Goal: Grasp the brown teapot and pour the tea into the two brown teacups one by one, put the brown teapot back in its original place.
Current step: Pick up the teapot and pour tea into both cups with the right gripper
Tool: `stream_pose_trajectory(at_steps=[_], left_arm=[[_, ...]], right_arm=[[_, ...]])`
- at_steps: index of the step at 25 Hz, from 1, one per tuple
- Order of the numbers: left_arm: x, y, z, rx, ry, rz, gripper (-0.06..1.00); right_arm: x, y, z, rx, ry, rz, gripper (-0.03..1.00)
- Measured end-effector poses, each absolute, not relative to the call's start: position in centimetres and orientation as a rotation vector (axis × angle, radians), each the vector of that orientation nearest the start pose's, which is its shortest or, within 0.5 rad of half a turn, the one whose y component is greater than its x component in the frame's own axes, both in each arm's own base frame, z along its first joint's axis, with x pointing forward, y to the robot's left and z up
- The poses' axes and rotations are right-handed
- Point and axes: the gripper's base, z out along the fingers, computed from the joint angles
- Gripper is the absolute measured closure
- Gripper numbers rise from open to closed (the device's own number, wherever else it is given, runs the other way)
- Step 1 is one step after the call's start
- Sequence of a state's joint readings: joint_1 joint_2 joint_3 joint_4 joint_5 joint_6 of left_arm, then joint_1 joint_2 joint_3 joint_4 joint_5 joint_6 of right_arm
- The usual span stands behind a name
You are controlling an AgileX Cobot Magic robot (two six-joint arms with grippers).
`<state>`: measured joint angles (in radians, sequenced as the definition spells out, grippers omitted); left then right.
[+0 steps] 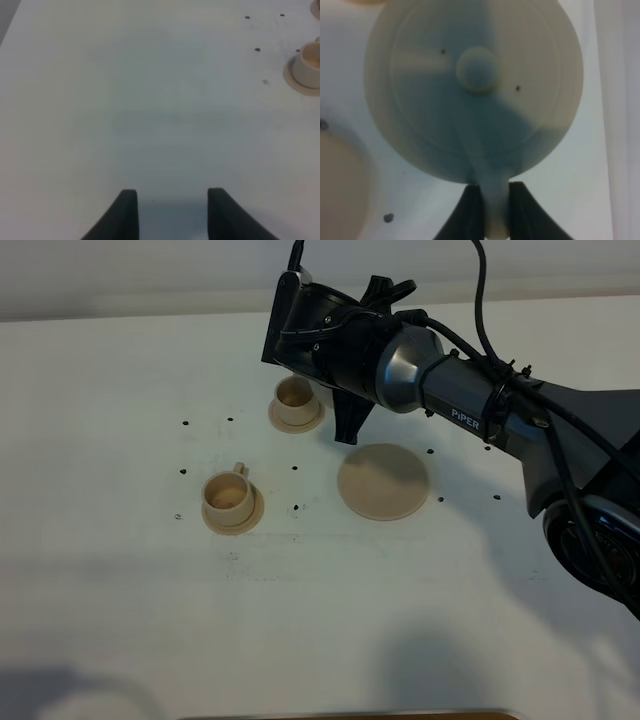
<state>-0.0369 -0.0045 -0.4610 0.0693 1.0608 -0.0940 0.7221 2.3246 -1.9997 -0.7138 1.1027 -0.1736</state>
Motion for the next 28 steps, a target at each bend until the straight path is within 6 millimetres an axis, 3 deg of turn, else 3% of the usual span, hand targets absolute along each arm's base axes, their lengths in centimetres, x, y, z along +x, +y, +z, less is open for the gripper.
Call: stream_pose_trajectory(at_steps=[28], left_arm=[[-0.11, 0.55, 26.65, -0.061, 2.076, 0.003, 0.63]], right_arm=[[41.26, 29.13, 19.25, -1.537, 2.049, -0.962, 0.85]])
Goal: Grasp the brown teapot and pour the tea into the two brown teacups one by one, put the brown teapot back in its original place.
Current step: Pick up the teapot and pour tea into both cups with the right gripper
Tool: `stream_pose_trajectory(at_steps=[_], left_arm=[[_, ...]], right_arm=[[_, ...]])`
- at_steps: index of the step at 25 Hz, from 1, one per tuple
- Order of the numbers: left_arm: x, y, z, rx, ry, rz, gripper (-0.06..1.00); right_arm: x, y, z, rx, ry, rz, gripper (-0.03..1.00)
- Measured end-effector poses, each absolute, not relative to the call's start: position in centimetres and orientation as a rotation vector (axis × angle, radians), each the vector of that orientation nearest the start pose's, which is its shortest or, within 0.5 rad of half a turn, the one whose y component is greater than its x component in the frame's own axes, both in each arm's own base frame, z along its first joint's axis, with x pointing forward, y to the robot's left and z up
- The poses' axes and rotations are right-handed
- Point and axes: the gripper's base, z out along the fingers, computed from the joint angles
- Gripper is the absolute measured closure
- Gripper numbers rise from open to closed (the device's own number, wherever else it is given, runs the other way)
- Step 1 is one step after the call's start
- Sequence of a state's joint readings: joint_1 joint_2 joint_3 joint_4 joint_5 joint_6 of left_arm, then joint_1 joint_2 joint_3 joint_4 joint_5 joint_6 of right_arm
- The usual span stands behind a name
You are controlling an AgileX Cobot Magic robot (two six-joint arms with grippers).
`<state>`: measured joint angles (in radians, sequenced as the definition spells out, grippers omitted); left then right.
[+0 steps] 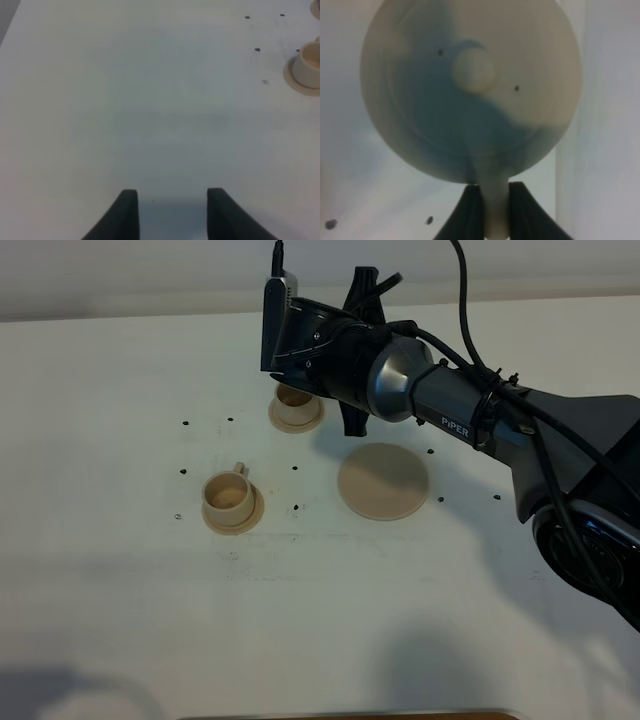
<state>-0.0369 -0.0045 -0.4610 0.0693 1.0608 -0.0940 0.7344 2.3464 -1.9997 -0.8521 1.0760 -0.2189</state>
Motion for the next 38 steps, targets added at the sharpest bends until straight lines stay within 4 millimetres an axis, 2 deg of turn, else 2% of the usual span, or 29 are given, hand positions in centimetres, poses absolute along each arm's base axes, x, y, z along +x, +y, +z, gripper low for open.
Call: stream_pose_trajectory(at_steps=[21, 38], left_arm=[[-0.11, 0.55, 26.65, -0.06, 2.076, 0.004, 0.63], [-0.11, 0.55, 26.65, -0.061, 2.076, 0.003, 0.63]], right_arm=[[41.23, 28.96, 19.29, -1.584, 2.033, -1.001, 0.85], [40.73, 29.59, 19.28, -1.661, 1.988, -1.016, 0.85]])
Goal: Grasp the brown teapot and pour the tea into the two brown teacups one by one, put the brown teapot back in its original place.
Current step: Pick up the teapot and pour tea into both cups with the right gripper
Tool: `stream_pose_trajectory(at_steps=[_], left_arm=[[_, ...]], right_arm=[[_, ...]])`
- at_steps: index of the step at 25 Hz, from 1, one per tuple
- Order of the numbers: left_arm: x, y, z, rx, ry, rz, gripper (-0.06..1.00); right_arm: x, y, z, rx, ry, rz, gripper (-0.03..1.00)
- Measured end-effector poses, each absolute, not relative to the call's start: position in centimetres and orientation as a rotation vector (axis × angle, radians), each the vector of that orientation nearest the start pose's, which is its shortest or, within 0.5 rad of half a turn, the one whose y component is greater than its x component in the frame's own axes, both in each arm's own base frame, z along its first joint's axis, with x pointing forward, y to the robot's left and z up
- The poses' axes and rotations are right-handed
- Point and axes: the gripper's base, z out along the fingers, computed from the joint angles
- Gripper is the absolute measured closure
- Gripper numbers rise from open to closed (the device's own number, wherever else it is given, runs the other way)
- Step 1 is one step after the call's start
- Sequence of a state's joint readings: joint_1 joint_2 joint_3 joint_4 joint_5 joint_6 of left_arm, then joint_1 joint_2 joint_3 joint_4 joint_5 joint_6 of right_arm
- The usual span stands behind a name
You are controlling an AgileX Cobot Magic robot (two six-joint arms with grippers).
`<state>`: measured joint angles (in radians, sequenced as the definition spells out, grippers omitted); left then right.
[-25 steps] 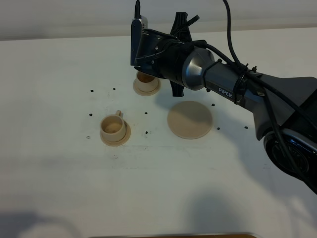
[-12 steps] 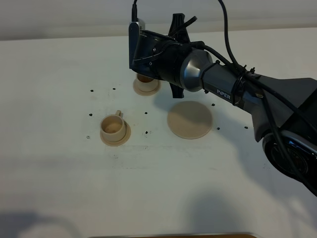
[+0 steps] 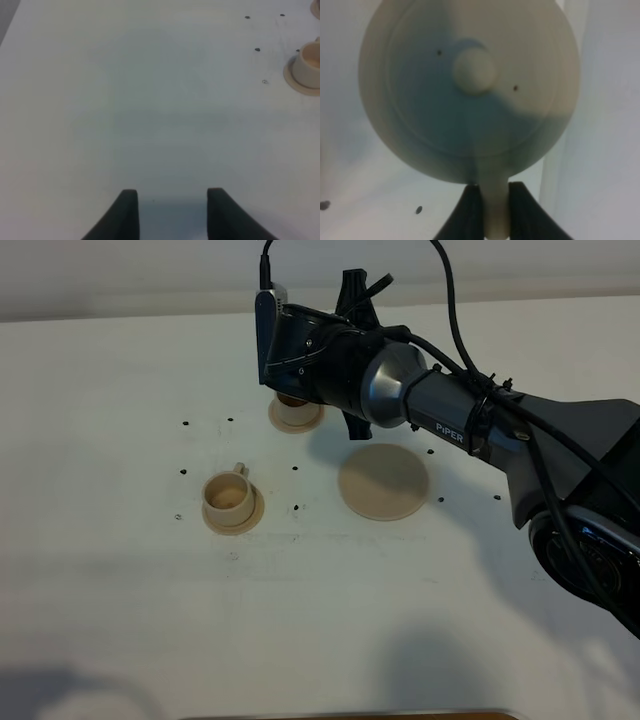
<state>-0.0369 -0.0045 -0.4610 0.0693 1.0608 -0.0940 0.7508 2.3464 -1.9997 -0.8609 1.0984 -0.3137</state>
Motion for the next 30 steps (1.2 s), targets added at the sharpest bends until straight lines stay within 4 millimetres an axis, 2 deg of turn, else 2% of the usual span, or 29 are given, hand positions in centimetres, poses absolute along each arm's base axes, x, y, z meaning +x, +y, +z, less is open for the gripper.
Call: stream_pose_trajectory(at_steps=[30], left_arm=[[-0.11, 0.55, 26.65, -0.061, 2.076, 0.003, 0.63]], right_arm=[[40.96, 29.62, 19.51, -1.728, 1.907, -1.067, 0.85]])
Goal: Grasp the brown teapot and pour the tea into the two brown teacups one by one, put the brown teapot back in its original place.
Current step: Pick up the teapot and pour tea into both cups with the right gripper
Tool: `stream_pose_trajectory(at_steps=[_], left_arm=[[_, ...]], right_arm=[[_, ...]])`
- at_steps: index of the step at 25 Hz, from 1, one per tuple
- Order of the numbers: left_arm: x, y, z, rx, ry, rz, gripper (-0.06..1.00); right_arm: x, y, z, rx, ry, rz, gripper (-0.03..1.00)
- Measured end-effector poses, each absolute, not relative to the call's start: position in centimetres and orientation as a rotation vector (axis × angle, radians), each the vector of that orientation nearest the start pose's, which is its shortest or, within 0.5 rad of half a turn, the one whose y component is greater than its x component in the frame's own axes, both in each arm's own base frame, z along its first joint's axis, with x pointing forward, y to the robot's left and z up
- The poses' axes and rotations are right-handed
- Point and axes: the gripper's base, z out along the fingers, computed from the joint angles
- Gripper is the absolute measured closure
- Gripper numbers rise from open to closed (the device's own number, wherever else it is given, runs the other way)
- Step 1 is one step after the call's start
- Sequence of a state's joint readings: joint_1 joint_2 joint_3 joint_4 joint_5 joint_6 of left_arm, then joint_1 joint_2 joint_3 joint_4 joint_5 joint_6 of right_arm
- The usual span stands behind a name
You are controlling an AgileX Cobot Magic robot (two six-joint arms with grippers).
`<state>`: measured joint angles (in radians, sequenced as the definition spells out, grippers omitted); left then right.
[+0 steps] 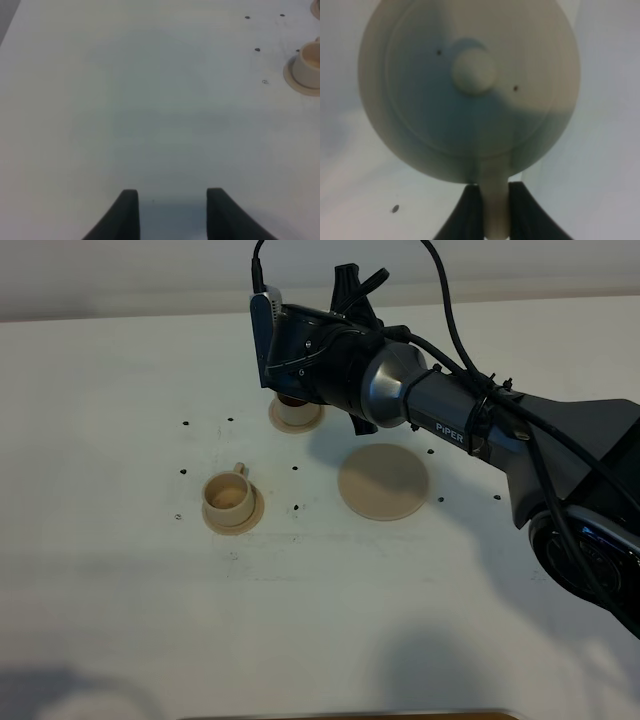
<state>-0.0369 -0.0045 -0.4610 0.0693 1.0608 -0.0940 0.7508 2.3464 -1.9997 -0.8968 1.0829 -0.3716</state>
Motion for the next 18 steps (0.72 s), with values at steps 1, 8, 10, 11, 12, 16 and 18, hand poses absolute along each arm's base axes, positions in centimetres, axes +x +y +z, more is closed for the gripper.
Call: stream_pose_trajectory(at_steps=[1, 8, 10, 11, 12, 16, 18], left_arm=[[-0.11, 0.55, 26.65, -0.061, 2.076, 0.003, 0.63], [-0.11, 0.55, 26.65, -0.06, 2.076, 0.004, 0.64], [-0.11, 0.55, 26.65, -0.06, 2.076, 0.004, 0.64], [-0.11, 0.55, 26.65, -0.06, 2.076, 0.004, 0.64], [-0.11, 0.55, 26.65, -0.06, 2.076, 0.004, 0.64], [-0.11, 0.55, 26.65, -0.06, 2.076, 0.004, 0.64], [-0.11, 0.55, 26.65, -0.06, 2.076, 0.004, 0.64]], right_arm=[[40.97, 29.62, 19.52, -1.728, 1.904, -1.069, 0.85], [41.05, 29.61, 19.62, -1.728, 1.889, -1.084, 0.85], [41.06, 29.61, 19.62, -1.728, 1.888, -1.086, 0.85], [41.06, 29.6, 19.63, -1.728, 1.888, -1.087, 0.85], [41.06, 29.6, 19.63, -1.728, 1.888, -1.087, 0.85], [41.08, 29.6, 19.65, -1.731, 1.884, -1.091, 0.85], [41.09, 29.59, 19.66, -1.732, 1.881, -1.094, 0.85]])
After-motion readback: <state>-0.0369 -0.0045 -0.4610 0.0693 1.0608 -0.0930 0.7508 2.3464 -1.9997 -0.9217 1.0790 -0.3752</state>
